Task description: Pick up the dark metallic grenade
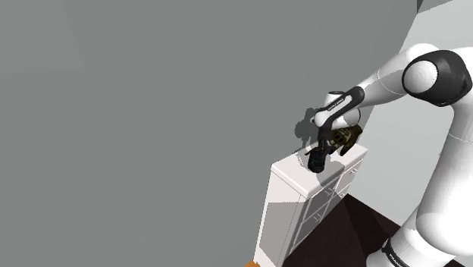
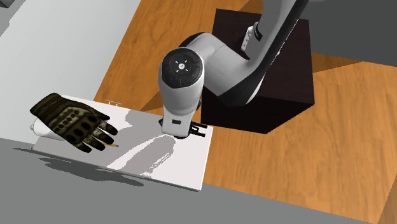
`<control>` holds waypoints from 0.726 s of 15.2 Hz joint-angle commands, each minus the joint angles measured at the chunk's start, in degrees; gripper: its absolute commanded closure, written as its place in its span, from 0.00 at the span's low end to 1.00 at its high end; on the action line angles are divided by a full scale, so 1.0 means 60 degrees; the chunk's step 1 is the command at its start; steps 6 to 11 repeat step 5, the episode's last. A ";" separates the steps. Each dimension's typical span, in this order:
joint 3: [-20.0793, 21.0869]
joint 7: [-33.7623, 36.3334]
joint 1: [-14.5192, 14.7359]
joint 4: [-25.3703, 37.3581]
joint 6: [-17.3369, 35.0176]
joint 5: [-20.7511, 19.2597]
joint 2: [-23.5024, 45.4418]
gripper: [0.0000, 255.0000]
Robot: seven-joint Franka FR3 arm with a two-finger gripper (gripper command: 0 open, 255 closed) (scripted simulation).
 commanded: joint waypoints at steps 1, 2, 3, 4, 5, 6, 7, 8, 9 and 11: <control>-0.0046 0.0058 0.0037 0.0054 -0.0216 -0.0110 -0.0181 1.00; -0.0070 0.0093 0.0058 0.0077 -0.0337 -0.0175 -0.0289 1.00; -0.0091 0.0127 0.0077 0.0102 -0.0459 -0.0238 -0.0395 1.00; -0.0094 0.0134 0.0079 0.0104 -0.0477 -0.0249 -0.0412 1.00; -0.0093 0.0133 0.0078 0.0105 -0.0478 -0.0249 -0.0412 1.00; -0.0093 0.0133 0.0078 0.0105 -0.0478 -0.0249 -0.0412 1.00; -0.0093 0.0133 0.0078 0.0105 -0.0478 -0.0249 -0.0412 1.00; -0.0093 0.0133 0.0078 0.0105 -0.0478 -0.0249 -0.0412 1.00; -0.0093 0.0133 0.0078 0.0105 -0.0478 -0.0249 -0.0412 1.00; -0.0093 0.0133 0.0078 0.0105 -0.0478 -0.0249 -0.0412 1.00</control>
